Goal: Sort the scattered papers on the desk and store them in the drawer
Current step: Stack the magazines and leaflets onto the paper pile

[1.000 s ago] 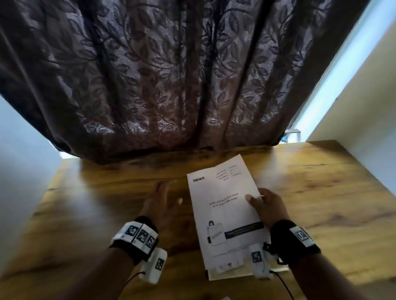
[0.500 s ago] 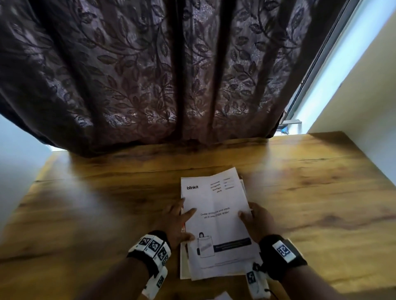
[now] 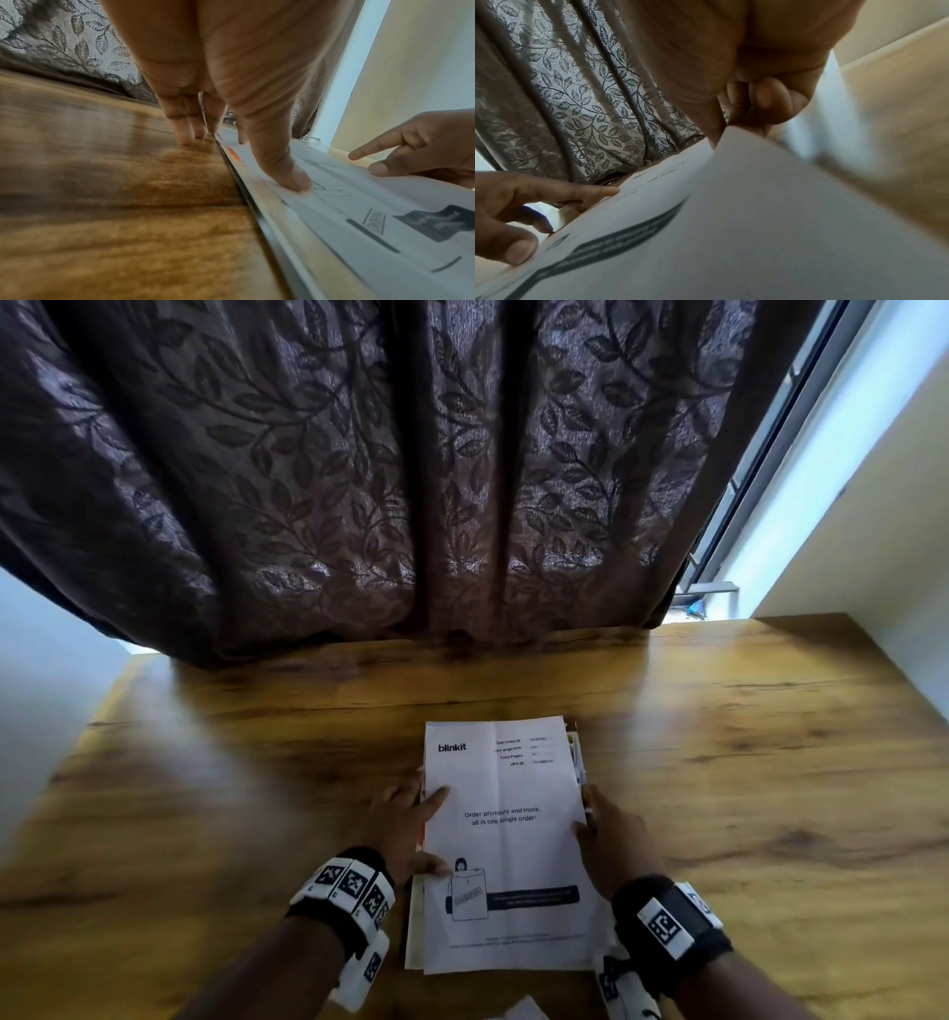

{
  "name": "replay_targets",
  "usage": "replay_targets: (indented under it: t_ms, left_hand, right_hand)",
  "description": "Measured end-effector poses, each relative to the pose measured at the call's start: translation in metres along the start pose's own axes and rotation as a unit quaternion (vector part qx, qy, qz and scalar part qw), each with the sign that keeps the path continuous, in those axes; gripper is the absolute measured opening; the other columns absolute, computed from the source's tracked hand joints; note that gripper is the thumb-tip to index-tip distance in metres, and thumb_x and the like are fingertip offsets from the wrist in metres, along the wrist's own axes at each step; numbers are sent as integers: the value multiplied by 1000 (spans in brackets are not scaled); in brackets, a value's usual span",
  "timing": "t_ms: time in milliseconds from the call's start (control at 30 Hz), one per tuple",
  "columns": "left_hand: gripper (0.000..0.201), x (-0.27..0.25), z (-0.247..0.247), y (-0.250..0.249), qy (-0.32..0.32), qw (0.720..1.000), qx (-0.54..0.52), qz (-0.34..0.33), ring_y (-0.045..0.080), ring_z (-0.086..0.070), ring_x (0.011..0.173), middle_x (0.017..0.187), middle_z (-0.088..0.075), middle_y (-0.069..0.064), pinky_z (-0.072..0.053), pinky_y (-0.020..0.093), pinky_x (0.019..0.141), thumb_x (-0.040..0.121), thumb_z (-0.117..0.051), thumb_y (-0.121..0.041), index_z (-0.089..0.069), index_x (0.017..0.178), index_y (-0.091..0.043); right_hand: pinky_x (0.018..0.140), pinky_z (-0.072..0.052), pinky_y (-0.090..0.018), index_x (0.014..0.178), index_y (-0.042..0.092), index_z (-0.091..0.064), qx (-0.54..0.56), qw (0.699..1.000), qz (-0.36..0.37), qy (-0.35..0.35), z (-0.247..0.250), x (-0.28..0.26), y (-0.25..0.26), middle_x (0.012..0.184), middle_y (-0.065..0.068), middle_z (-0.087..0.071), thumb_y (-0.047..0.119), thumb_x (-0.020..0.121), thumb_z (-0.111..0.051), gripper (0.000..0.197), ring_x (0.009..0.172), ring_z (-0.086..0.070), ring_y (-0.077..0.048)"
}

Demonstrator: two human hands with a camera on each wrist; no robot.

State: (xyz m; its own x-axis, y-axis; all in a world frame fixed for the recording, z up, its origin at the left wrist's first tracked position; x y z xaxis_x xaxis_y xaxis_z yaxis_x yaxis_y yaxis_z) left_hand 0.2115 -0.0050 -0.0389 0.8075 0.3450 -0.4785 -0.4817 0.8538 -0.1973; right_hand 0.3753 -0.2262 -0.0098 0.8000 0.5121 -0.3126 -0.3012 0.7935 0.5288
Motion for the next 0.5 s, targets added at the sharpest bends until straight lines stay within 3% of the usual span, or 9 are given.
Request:
replay_targets:
  t_ms: [67,133,233,300,400,500]
  left_hand:
    - [138,0,1,-1,-5,1000,-2,-4,32,-8,145,164,7,0,-10,40,119,35,-28,-100,-6,155,-35]
    - [129,2,2,0,-16,1000,-1,-4,31,-10,144,164,7,0,-12,39,118,42,-35,-93,-6,155,-36]
    - [114,1,3,0,-21,1000,1,-8,30,-10,144,164,6,0,-13,40,119,65,-61,-79,-6,155,-35]
    - [111,-1,4,0,-23,1000,5,-11,31,-11,144,164,5,0,-13,40,119,68,-60,-77,-5,155,-35]
    - [119,-1,5,-1,-14,1000,11,-11,31,-8,145,164,8,-1,-11,41,119,58,-50,-87,-5,155,-35]
    - [108,0,5,-1,-11,1000,9,-12,31,-5,145,163,12,-1,-9,41,119,72,-61,-74,-5,155,-34]
  right_hand:
    - [72,-48,-29,130,27,-52,17,1000,3,-2,0,0,0,109,-3,-73,18,95,-59,37,96,-68,-25]
    - [74,-54,-31,130,27,-52,31,1000,4,-2,-1,-2,-1,108,-2,-73,17,95,-59,36,94,-69,-23]
    - [79,-57,-34,132,31,-52,37,999,-1,-7,-2,-3,-3,107,-1,-74,17,95,-59,40,95,-69,-23]
    - [78,-56,-31,131,31,-52,40,999,-4,-8,-2,-4,-3,105,0,-74,18,95,-59,39,93,-69,-21]
    - [77,-56,-29,133,32,-52,38,999,0,-17,0,-7,-2,102,1,-74,18,95,-60,41,91,-69,-18]
    - [79,-57,-32,134,33,-51,34,999,-2,-19,-1,-8,-4,101,2,-74,20,95,-59,42,90,-69,-18]
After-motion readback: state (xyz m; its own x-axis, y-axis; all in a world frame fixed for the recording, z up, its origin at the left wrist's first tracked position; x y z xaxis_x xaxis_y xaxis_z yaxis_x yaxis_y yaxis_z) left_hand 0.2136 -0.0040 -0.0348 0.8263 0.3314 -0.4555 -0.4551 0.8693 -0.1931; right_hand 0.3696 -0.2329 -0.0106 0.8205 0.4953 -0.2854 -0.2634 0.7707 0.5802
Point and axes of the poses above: each hand's wrist, its own x-axis towards the middle knuckle, its own z-axis out of the back of the hand, y = z × x, the point moved 8 cm from there along x, towards the middle knuckle
